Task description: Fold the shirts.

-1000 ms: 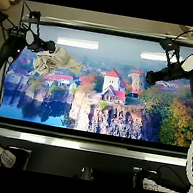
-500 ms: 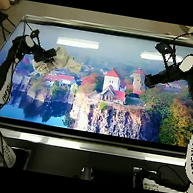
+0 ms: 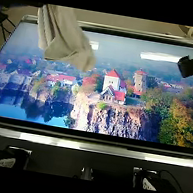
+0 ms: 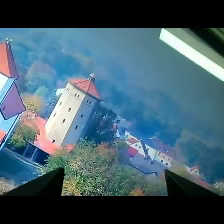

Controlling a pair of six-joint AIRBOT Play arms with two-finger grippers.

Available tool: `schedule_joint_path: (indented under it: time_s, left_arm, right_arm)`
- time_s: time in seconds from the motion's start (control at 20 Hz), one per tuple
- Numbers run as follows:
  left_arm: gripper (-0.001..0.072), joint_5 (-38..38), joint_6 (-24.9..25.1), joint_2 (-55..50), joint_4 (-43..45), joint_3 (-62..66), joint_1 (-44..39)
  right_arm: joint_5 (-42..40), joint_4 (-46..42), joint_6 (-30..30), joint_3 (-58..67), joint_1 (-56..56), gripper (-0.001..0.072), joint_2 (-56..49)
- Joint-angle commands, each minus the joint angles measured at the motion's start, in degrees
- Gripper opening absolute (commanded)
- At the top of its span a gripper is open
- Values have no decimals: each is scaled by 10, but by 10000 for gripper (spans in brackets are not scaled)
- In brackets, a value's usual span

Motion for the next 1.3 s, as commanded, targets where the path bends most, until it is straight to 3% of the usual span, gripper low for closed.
schedule_joint_path:
  time_s: [0.0,0.2,0.4,0.55,0.6,0.65,0.7,0.9,1.1,1.25]
  left_arm:
    - [29,-21,16,110,-2,-35,-92]
    - [29,-29,2,107,-2,-127,-182]
    - [29,-6,-3,55,-3,-324,-255]
    - [31,92,-83,-13,-3,-456,-300]
    - [117,98,-118,-39,-9,-467,-306]
    - [491,80,-123,-64,-31,-462,-304]
    - [720,45,-123,-77,-45,-447,-292]
    - [720,-118,-73,-49,1,-359,-175]
    - [720,-212,-45,1,48,-372,-35]
    - [720,-214,-37,0,38,-451,4]
  right_arm:
    - [55,-10,20,6,0,657,102]
    - [162,-16,11,6,0,656,153]
    - [243,-42,-2,-2,0,656,118]
    - [257,-24,4,-3,0,653,44]
    - [256,-12,4,-3,0,649,17]
    - [256,6,4,-4,0,647,-15]
    - [257,29,4,-5,0,647,-43]
    - [277,207,2,-87,8,647,-97]
    - [205,186,-11,-329,51,691,-46]
    - [182,200,-12,-468,51,690,-31]
